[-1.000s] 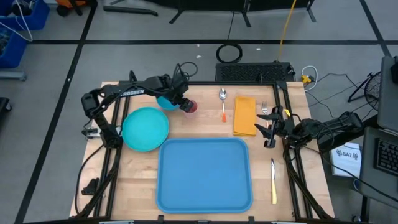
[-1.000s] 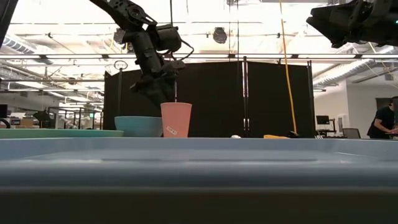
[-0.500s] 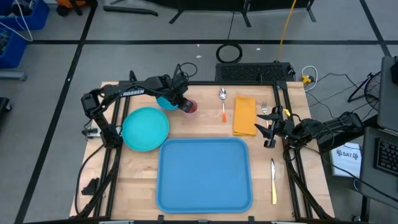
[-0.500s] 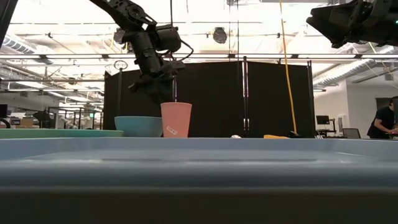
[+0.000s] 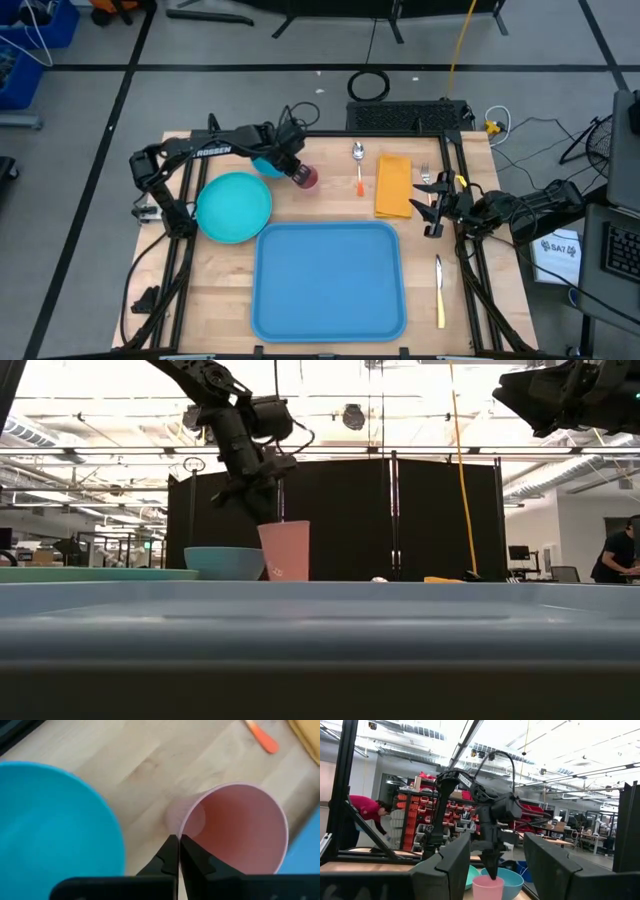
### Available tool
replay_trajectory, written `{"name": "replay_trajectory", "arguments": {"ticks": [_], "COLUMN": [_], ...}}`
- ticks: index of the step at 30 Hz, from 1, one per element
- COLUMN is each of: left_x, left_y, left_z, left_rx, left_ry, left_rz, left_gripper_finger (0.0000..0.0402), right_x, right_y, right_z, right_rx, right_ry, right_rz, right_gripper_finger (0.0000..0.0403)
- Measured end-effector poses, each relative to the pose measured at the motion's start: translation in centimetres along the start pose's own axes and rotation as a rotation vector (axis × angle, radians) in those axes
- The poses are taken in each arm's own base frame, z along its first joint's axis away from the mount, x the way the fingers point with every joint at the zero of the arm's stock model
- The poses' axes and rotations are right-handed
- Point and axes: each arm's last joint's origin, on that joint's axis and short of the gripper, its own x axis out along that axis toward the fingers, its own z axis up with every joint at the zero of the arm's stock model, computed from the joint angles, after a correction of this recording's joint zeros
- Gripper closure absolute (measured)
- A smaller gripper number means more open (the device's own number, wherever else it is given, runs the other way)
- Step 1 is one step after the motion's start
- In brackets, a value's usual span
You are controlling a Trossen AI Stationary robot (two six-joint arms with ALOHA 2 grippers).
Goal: Set up tray
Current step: Put the pink cup on the blue tray
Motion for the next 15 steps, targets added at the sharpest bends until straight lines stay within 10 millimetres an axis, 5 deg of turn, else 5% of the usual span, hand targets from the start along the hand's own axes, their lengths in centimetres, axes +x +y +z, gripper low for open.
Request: {"name": "replay_trajectory", "arguments": {"ticks": [6, 10, 15], "left_x": [-4.7, -8.1, -10.2], "left_y": [-3.2, -6.4, -8.8], "left_z": [-1.8, -5.3, -9.6], "left_rx": [0.066, 0.090, 0.022], "left_ry": [-0.059, -0.010, 0.093], "left_rz": [-0.061, -0.106, -0.029], "left_gripper_finger": [0.0399, 0.0400, 0.0400], "right_x": [0.0, 0.0, 0.0], "right_y": [0.0, 0.0, 0.0], "right_z": [-0.1, -0.1, -0.1], "right_rx": [-0.006, -0.002, -0.002], "right_ry": [0.011, 0.012, 0.012], "right_rz": [0.003, 0.004, 0.003], "right_gripper_finger": [0.0229, 0.0229, 0.0229]}}
